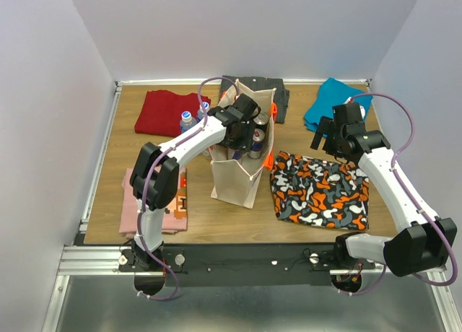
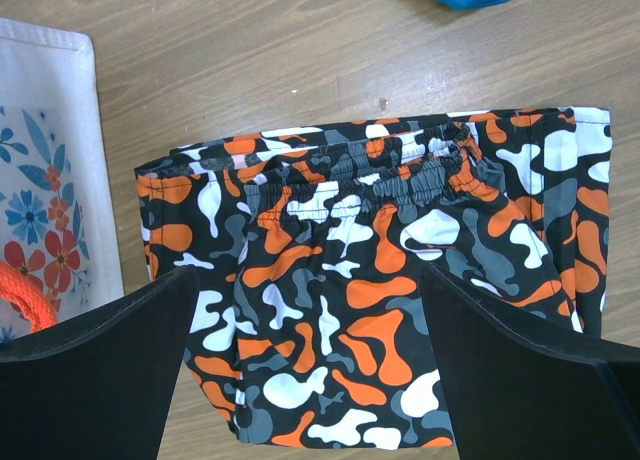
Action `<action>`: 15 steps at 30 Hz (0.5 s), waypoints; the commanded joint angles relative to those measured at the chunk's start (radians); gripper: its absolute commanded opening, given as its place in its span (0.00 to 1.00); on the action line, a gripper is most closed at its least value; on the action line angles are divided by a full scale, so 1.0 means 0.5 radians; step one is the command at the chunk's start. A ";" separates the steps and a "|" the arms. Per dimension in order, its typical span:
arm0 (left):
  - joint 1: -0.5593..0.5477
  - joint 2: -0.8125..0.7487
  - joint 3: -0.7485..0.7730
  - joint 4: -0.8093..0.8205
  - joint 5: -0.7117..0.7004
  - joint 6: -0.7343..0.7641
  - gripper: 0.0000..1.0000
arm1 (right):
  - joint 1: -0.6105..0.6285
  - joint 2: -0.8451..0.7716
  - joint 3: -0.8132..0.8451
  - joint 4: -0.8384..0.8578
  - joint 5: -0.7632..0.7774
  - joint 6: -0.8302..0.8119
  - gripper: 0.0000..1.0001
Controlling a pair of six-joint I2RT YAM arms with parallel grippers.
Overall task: Take the beverage out of the canvas bag
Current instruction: Take out the drink from the canvas bag.
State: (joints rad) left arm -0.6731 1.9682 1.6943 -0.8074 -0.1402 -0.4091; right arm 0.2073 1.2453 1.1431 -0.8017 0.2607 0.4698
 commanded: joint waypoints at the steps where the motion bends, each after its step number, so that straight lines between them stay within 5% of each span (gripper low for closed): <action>1: 0.021 -0.009 0.069 0.004 0.041 -0.004 0.74 | -0.016 0.019 0.018 0.017 0.040 -0.028 1.00; 15: 0.030 -0.095 -0.060 0.029 0.063 0.005 0.56 | -0.016 0.019 0.015 0.026 0.037 -0.028 1.00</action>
State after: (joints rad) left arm -0.6628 1.9636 1.6920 -0.8009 -0.1230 -0.4084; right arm 0.2073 1.2457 1.1431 -0.8013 0.2607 0.4694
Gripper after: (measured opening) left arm 0.638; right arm 0.998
